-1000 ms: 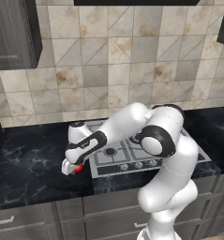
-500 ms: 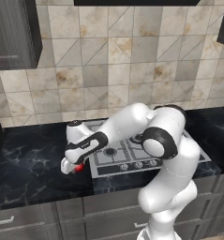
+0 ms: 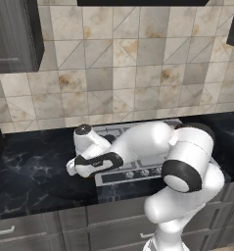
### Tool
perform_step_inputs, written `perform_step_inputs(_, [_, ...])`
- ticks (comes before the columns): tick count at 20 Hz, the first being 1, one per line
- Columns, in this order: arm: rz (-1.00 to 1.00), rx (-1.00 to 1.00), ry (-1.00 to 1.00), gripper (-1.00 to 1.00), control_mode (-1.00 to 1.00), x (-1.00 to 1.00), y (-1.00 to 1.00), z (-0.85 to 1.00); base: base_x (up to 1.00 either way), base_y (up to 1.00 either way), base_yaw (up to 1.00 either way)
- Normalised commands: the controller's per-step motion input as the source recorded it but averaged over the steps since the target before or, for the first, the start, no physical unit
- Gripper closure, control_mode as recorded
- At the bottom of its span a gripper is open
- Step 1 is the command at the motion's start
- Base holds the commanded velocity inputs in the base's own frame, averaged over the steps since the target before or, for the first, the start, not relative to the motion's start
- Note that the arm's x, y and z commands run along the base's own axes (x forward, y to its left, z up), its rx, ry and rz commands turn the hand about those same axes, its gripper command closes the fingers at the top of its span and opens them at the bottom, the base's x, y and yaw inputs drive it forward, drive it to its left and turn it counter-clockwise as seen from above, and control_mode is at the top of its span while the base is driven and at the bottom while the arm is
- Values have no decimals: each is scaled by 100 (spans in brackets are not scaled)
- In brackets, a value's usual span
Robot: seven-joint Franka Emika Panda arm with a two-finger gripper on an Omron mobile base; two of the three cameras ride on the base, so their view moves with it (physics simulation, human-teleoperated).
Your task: Place the pan on the rear right burner on the stove. Then place the tomato and the onion in the pan and turn on the rear right burner.
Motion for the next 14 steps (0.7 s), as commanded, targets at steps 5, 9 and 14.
perform_step_inputs(5, [-32,0,-22,100,-100,0,-29,47,0,0,0])
perform_step_inputs(9, [-31,5,-18,100,-100,0,-43,48,0,0,0])
perform_step_inputs(14, [-22,17,-13,100,-100,-14,-60,56,0,0,0])
